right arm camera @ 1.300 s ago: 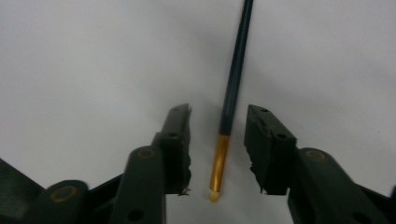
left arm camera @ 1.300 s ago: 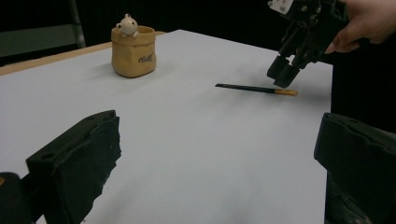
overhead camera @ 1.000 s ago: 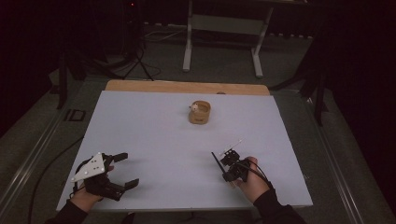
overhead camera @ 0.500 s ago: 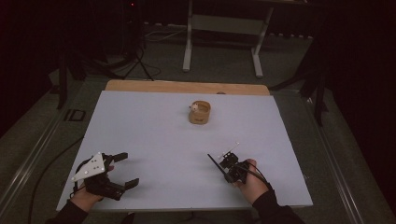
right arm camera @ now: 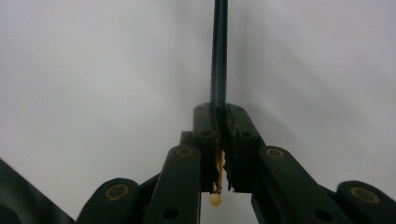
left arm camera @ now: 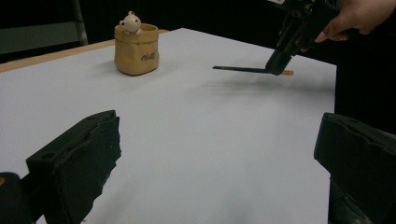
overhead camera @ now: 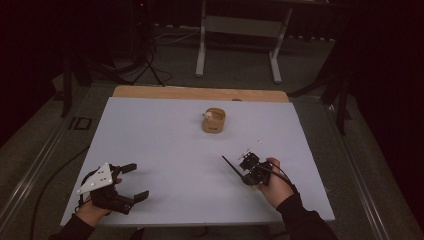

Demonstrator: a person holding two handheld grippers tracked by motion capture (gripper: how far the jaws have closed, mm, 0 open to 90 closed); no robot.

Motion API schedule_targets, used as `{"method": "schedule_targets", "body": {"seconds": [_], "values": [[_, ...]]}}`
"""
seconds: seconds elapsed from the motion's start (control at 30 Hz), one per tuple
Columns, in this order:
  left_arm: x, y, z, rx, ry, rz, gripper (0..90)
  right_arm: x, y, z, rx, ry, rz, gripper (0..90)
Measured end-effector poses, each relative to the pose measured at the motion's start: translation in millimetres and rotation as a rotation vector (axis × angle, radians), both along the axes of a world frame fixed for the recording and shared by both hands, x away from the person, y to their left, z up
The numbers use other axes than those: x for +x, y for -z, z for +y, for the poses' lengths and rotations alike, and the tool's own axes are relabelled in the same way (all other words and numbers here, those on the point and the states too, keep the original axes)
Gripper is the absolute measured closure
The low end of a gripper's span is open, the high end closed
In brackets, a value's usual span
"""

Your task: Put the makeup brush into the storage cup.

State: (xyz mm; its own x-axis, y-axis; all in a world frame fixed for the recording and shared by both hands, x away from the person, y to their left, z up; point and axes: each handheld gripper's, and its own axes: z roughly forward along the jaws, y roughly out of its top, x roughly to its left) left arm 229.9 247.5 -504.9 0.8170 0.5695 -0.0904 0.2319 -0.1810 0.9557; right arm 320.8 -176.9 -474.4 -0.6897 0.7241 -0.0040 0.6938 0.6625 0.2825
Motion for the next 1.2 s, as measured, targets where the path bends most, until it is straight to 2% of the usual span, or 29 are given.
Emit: {"method": "schedule_targets", "body": {"seconds": [0.13,0.27,0.43,0.57,0.73,0.83,0.97,1.07,1.2], "values": [[0.9,0.8,-1.1,0.001,0.002,0.009,1.2,6.6,-1.7,1.2,0.020,-0.046,0.021,83.9],[1.3,0.5,-2.5,0.010,0.003,0.024,1.2,8.6,-2.9,6.3,0.015,-0.095,0.011,83.9],[1.5,-1.4,-4.4,0.016,-0.018,0.050,1.2,11.1,-1.3,11.2,0.000,-0.147,0.009,83.9],[1.2,-3.7,-4.8,0.032,-0.047,0.053,1.2,11.4,-1.1,15.4,-0.010,-0.198,0.007,83.9],[2.2,-10.7,-5.1,0.000,-0.063,0.087,1.2,13.9,-2.1,17.6,0.000,-0.251,0.027,83.9],[2.9,-14.2,-8.8,0.025,-0.053,0.097,1.2,15.4,-4.7,19.9,-0.006,-0.311,0.028,83.9],[3.1,-18.1,-15.6,0.060,0.007,0.098,1.1,17.5,-10.4,25.4,-0.008,-0.382,0.031,83.9],[3.9,-23.2,-23.8,0.100,0.024,0.080,1.2,18.7,-16.0,30.6,0.011,-0.430,0.046,83.9],[7.8,-30.8,-33.1,0.139,0.032,0.058,1.2,21.8,-19.2,37.2,0.020,-0.465,0.083,83.8]]}}
